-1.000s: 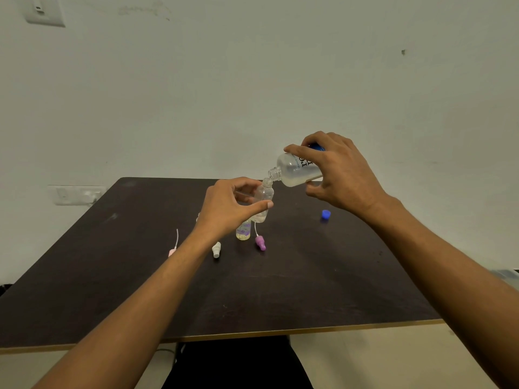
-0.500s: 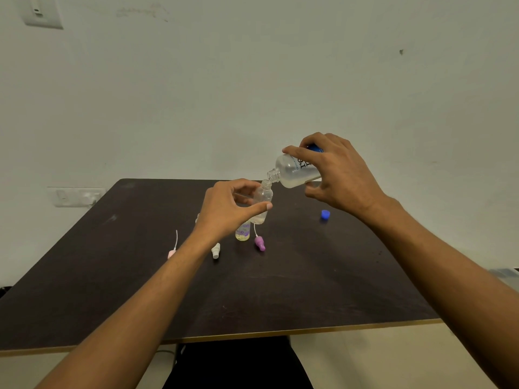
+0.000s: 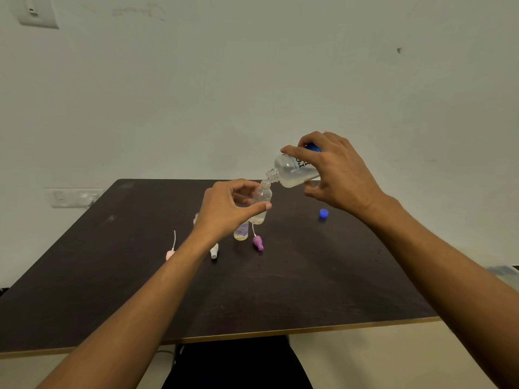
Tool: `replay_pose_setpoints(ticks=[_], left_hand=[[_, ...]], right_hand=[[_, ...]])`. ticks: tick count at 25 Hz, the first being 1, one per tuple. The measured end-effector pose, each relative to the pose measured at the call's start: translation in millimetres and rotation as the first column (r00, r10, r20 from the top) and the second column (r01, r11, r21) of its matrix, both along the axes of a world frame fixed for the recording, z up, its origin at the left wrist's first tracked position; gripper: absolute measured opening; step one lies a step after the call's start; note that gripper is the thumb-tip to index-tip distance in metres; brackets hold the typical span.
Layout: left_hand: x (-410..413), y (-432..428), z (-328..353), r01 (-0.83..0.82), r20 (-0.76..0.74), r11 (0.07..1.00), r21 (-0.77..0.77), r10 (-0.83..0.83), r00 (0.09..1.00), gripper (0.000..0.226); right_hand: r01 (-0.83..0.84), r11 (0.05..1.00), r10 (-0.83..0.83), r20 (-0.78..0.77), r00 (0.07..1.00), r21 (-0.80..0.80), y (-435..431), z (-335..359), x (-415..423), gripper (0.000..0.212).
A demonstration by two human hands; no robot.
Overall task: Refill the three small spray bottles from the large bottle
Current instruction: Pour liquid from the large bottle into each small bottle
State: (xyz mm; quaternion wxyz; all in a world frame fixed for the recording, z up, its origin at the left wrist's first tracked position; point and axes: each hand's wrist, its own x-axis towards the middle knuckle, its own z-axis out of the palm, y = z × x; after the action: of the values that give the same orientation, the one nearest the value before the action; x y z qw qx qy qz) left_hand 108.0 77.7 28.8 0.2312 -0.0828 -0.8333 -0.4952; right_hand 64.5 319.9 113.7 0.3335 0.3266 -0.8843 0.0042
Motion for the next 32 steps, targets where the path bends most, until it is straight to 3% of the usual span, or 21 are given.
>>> replay_pose_setpoints(ticks=[32], left_hand=[[-1.2, -3.1, 2.8, 0.012, -0.018, 1.0, 0.004, -0.012, 1.0, 0.042]], right_hand=[[-0.016, 0.999, 0.019, -0.063, 0.998, 0.039, -2.6, 9.3, -0.9, 0.077]])
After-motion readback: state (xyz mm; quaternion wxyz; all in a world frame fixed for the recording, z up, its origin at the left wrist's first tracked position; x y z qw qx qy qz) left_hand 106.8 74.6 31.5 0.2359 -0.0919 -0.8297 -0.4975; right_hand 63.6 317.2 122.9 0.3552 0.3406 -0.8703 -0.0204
